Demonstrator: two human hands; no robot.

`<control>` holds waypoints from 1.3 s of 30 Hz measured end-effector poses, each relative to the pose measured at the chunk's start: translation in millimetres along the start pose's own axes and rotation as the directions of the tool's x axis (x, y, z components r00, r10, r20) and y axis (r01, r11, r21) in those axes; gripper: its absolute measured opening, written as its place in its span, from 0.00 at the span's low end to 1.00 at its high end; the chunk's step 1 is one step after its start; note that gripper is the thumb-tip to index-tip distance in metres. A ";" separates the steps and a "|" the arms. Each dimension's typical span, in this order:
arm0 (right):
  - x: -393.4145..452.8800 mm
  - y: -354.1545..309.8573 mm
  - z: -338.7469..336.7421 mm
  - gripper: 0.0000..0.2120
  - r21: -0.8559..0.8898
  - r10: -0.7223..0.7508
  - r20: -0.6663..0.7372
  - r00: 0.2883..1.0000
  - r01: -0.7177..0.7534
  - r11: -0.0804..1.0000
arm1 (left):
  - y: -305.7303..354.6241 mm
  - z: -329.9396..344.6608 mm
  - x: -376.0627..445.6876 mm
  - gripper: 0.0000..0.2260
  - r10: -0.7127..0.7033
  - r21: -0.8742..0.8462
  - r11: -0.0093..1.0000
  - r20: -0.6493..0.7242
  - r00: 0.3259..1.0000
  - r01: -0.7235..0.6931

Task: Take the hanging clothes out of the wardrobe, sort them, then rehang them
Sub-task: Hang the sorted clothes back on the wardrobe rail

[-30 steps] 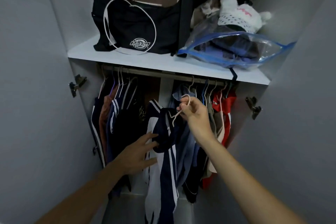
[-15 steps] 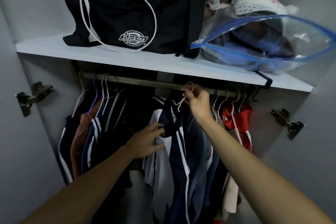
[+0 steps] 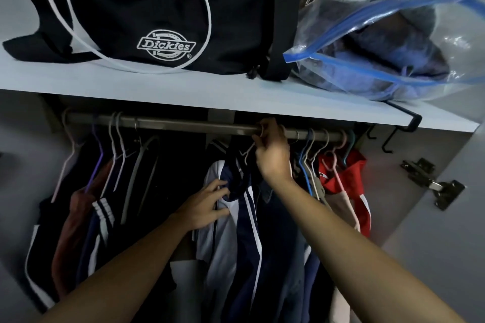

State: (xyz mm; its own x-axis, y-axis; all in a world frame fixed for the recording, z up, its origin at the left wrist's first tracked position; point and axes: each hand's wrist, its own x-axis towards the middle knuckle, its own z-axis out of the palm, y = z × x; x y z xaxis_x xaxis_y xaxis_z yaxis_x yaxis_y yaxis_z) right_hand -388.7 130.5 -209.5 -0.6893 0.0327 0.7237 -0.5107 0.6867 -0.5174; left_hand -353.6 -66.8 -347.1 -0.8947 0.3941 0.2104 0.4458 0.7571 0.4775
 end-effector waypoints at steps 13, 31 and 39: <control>6.1 25.2 -42.0 0.20 -0.463 -0.134 0.023 0.991 0.129 0.877 | 29.1 30.1 43.6 0.25 -0.022 -0.006 1.000 0.118 0.993 0.023; -108.0 -31.6 -231.3 0.32 -0.346 0.147 0.409 0.901 0.003 0.938 | 231.9 -79.6 -123.5 0.34 -0.213 0.195 0.946 -0.228 0.950 0.259; -192.9 -72.6 -320.9 0.32 -0.384 0.243 0.259 0.935 -0.131 0.914 | 301.3 -85.5 -181.1 0.34 -0.125 0.129 0.979 -0.231 0.965 0.158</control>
State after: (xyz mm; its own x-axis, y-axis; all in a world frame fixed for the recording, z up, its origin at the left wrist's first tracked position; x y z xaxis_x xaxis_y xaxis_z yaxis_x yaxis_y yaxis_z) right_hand -53.8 307.5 -165.1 -0.9017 0.0092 0.4324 -0.1789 0.9024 -0.3921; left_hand -59.8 45.4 -168.4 -0.9256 0.1649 0.3407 0.2989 0.8707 0.3906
